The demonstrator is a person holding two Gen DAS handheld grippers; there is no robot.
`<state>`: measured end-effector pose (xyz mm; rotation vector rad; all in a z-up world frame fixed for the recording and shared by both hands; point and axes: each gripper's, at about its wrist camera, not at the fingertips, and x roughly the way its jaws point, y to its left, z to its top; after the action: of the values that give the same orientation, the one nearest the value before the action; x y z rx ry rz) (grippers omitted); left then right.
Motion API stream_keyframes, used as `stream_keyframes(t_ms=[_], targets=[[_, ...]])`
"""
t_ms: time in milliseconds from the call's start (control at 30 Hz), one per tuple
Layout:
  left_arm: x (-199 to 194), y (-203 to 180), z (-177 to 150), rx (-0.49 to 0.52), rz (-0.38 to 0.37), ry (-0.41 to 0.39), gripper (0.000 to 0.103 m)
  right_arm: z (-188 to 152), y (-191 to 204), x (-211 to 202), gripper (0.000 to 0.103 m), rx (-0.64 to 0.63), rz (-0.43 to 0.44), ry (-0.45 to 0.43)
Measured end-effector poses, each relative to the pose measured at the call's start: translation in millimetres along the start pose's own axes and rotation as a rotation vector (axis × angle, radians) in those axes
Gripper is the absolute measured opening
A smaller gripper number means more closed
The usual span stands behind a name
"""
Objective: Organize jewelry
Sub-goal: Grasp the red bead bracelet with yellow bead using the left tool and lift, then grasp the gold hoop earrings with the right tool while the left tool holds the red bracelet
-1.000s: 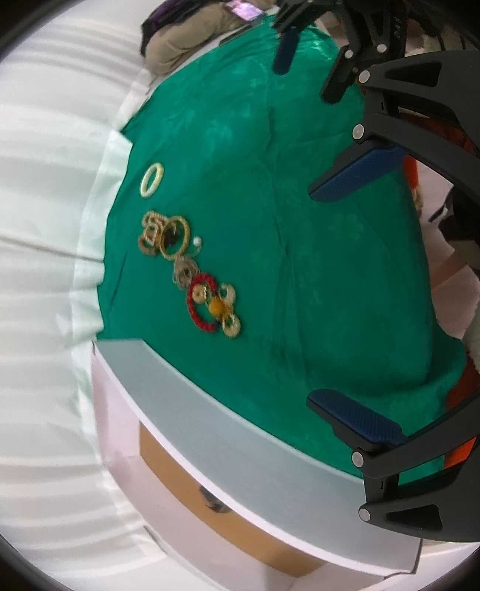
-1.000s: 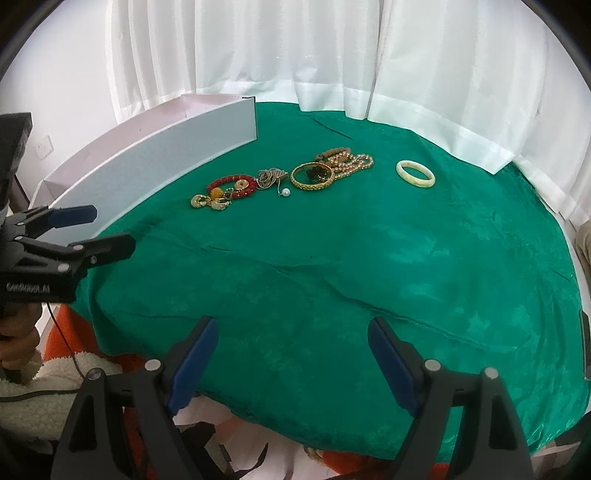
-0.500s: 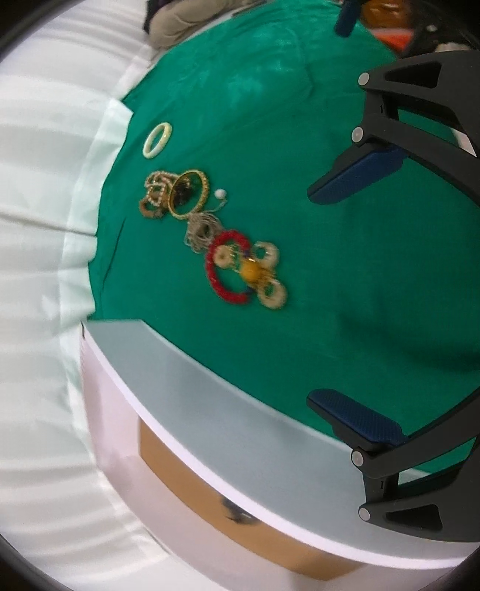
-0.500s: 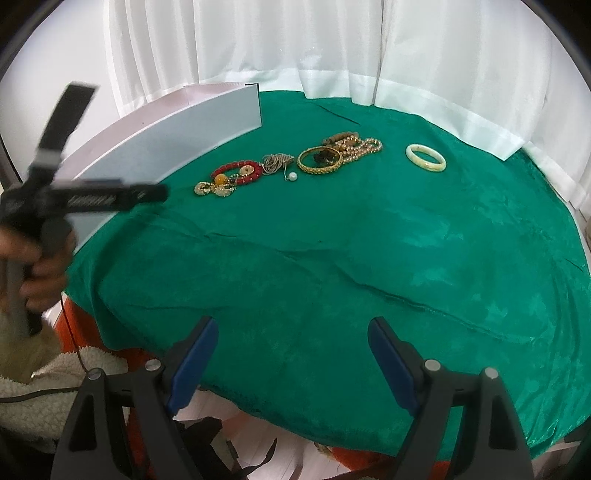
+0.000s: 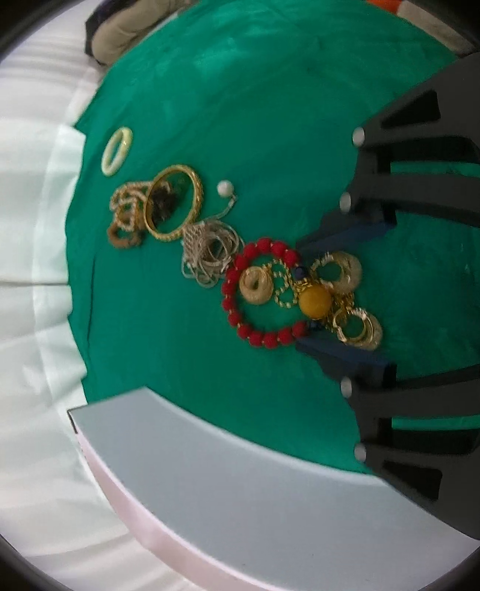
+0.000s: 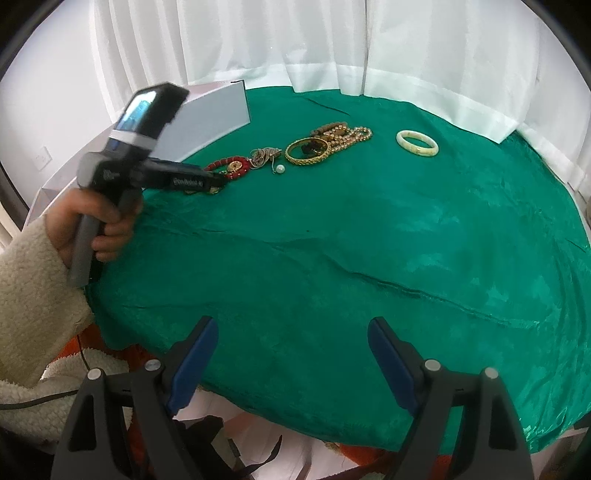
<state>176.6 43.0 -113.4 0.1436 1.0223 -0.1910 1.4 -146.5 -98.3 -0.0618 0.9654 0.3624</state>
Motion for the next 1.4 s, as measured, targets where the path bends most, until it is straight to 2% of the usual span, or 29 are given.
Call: stream_keyframes(t_ms=[33,100,333,567,733,967,1033,1133,1233,1267,1300,1333,1367,1400], targets=[[-1,2,1,-0.017,-0.026,0.014,0.021,0,-1,-1,0.085,0.004,-0.001,-0.002],[-3,8,2,-0.061,-0.053,0.035,0.016,0,-5,-1,0.085,0.017,-0.001,-0.006],[-20,25,8,-0.193,-0.176,0.031,0.016,0,-7,2,0.085,0.022,0.004,-0.003],[-26,24,2,-0.163,-0.167,0.054,0.016,0,-7,1,0.085,0.019,0.003,-0.004],[-54,46,5,-0.290,-0.248,-0.013,0.016,0,-6,-3,0.085,0.010,0.002,-0.016],[-110,60,17,-0.377,-0.269,-0.126,0.015,14,-7,0,0.085,0.013,0.027,-0.036],[-127,63,13,-0.402,-0.266,-0.148,0.015,30,-6,2,0.085,0.012,0.074,-0.048],[-144,66,2,-0.426,-0.241,-0.168,0.015,62,0,20,0.085,0.009,0.235,-0.032],[-153,71,-11,-0.441,-0.198,-0.167,0.015,99,11,73,0.084,0.068,0.371,0.060],[-155,73,-17,-0.447,-0.185,-0.164,0.015,108,16,88,0.082,0.090,0.381,0.088],[-155,74,-20,-0.453,-0.180,-0.162,0.015,119,22,106,0.073,0.118,0.399,0.121],[-156,77,-26,-0.463,-0.177,-0.160,0.015,130,31,121,0.069,0.131,0.414,0.145],[-157,81,-32,-0.476,-0.176,-0.157,0.015,137,38,130,0.067,0.129,0.409,0.153],[-157,84,-35,-0.485,-0.175,-0.155,0.015,145,47,141,0.061,0.121,0.384,0.164]])
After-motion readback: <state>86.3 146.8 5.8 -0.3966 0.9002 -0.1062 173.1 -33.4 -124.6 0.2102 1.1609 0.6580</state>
